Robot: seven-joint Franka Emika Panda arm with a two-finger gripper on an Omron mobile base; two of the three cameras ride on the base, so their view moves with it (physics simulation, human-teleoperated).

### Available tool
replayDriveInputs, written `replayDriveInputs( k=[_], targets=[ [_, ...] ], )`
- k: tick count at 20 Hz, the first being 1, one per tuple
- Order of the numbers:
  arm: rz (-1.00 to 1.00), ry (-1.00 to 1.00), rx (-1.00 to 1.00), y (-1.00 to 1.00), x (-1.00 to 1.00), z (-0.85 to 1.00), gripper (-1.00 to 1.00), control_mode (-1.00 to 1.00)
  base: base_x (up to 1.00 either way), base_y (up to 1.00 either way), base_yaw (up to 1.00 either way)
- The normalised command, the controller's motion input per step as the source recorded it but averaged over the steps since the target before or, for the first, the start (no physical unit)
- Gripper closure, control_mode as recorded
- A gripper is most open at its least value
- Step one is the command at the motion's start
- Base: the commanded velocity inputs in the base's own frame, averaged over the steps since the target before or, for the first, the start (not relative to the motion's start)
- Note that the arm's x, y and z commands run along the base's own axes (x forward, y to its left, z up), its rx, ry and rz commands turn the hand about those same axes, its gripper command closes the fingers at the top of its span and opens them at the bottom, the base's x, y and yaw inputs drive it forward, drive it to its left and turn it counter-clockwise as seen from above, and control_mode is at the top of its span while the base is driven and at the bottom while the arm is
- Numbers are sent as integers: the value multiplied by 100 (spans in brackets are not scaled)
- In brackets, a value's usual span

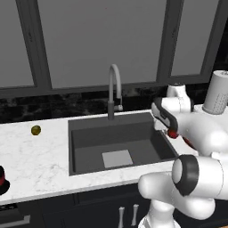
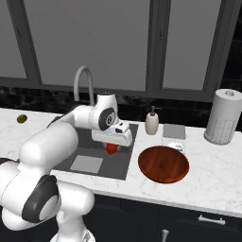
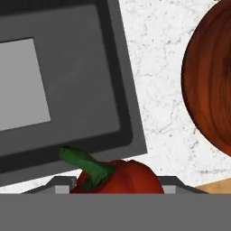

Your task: Pick the bell pepper from the sink and place it in the bowl. Then pick the bowl and place it in the microwave. Then close the microwave door and press the start button.

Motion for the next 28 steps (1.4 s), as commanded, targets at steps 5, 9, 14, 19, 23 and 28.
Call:
replayDriveInputs(
  k=[5,9,14,19,23,28],
  targets=[
    [-13,0,-1,-79,-10,49,100,-100,0,0,0],
    [-8,0,0,-87,0,5,100,-100,0,0,0],
    [0,0,0,-77,0,0,100,-100,0,0,0],
    [0,0,4,-45,5,-6,100,-100,0,0,0],
    [0,0,7,-29,27,-31,100,-100,0,0,0],
    [0,0,12,-24,30,-45,100,-100,0,0,0]
  ],
)
